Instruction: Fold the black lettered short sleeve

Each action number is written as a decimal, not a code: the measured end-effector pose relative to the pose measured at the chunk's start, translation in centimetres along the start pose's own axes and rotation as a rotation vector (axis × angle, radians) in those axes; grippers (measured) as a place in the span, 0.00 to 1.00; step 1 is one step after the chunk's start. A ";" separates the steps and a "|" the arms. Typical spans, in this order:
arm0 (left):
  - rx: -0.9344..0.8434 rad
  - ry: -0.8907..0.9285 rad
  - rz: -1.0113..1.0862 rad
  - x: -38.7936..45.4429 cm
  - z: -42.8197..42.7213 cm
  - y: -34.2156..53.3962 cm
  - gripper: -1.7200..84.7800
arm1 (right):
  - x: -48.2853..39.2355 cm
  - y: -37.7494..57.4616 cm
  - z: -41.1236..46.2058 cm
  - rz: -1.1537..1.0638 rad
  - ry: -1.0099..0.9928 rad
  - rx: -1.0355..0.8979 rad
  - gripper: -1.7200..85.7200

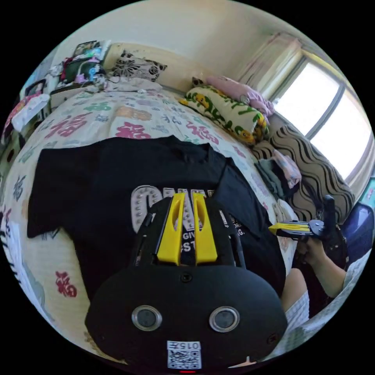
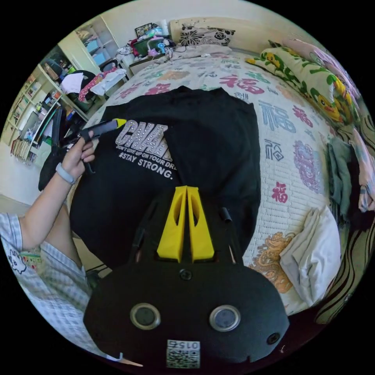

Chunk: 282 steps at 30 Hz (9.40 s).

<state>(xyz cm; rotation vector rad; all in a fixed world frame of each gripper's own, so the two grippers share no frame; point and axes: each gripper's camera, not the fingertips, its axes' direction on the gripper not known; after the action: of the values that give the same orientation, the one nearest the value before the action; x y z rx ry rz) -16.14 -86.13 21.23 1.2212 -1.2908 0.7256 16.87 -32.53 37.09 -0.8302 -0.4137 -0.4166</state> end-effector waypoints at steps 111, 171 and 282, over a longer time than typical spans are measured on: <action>0.080 0.169 -0.458 -17.0 -10.0 7.2 0.11 | 0.4 -47.0 6.1 -0.219 -0.249 -0.185 0.08; -0.427 -0.065 0.448 13.6 7.7 -31.4 0.02 | 9.1 -26.3 -18.0 -0.074 0.240 -0.046 0.01; -0.288 0.124 -0.153 -10.8 -21.5 20.4 0.10 | 20.2 27.7 -16.3 0.118 -0.146 -0.157 0.07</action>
<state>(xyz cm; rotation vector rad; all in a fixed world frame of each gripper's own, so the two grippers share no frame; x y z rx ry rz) -30.60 -58.14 19.35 1.0121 -1.1407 0.4780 50.96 -32.20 20.39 -1.0365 -0.4690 -0.2824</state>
